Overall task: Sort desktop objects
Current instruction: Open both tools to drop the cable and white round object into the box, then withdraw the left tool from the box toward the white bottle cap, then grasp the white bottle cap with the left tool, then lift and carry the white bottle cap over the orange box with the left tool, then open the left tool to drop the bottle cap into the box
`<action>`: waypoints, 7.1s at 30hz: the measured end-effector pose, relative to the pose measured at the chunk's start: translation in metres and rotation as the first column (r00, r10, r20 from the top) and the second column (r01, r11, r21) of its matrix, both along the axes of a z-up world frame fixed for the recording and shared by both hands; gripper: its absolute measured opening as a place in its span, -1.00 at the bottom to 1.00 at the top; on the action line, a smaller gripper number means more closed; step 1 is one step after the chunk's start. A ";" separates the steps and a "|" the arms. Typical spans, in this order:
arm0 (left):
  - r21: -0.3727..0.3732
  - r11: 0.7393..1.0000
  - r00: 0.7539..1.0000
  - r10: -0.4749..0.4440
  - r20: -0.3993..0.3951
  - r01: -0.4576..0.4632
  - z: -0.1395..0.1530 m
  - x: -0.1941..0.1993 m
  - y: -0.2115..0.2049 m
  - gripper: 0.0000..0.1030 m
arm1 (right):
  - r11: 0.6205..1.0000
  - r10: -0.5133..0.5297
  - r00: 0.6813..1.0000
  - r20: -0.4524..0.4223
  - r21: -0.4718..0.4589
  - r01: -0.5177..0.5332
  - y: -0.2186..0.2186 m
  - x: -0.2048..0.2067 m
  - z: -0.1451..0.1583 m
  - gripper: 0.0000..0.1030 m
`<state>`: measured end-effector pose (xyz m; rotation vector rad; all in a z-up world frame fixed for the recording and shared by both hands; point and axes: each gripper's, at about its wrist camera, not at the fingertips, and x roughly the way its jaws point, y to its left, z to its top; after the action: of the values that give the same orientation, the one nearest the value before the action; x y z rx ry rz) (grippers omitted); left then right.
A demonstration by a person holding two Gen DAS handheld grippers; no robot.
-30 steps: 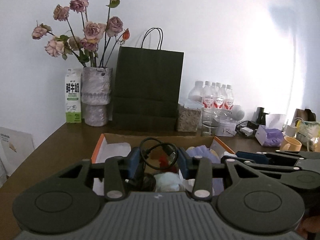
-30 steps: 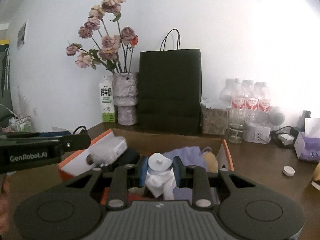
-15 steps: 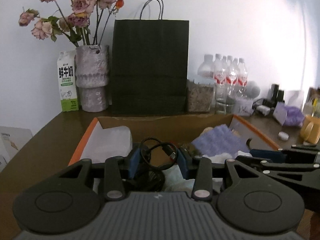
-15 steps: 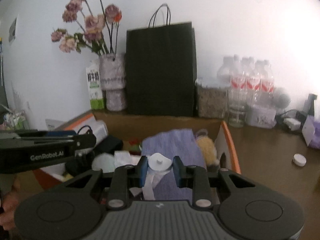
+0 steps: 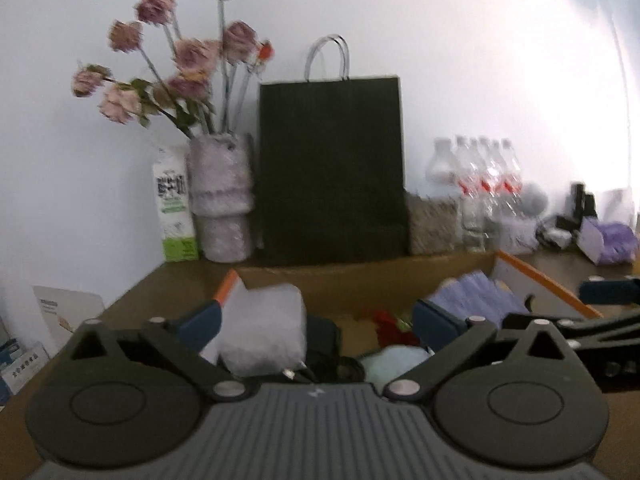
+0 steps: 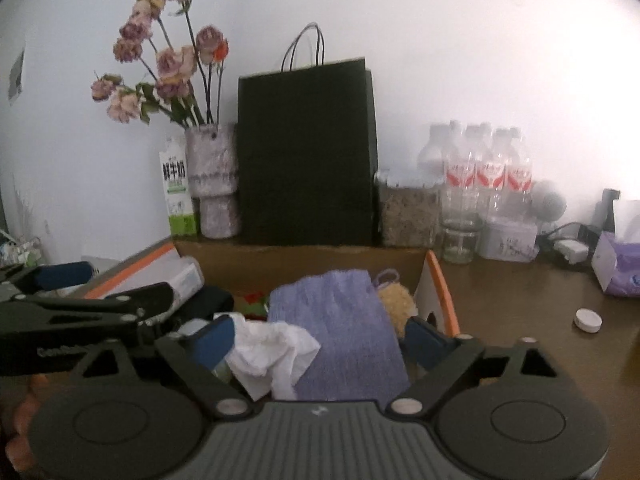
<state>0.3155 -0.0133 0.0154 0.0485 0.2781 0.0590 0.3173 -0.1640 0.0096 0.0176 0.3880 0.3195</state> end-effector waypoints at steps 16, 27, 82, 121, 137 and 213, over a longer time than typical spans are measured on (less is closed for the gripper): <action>-0.009 1.000 1.000 0.003 -0.006 -0.004 0.003 -0.002 -0.001 1.00 | 1.000 -0.003 1.000 0.004 -0.026 0.003 0.003 -0.004 0.004 1.00; -0.015 0.999 0.999 0.037 0.007 -0.037 0.015 -0.022 0.001 1.00 | 0.999 0.009 1.000 0.024 -0.042 -0.008 0.003 -0.022 0.017 1.00; -0.037 0.999 0.921 -0.020 -0.389 0.006 -0.054 -0.040 -0.027 0.68 | 0.997 -0.034 0.980 -0.198 -0.072 0.020 -0.058 -0.076 -0.043 1.00; -0.128 0.991 0.958 -0.080 -0.274 0.046 -0.030 -0.057 0.023 -0.43 | 0.994 -0.021 0.977 -0.210 -0.109 -0.002 0.000 -0.067 -0.041 1.00; -0.180 0.981 0.957 -0.123 -0.264 0.076 -0.037 -0.052 0.054 -0.43 | 0.992 -0.057 0.964 -0.259 -0.119 0.027 0.026 -0.051 -0.051 0.59; -0.102 0.995 0.990 -0.035 -0.134 0.021 0.002 0.038 0.015 -0.43 | 0.997 0.075 0.996 -0.049 0.011 -0.075 0.036 0.022 0.008 -0.82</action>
<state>0.3537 0.0016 0.0176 -0.0436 0.4163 0.0136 0.3398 -0.1280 0.0176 0.0201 0.4370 0.3953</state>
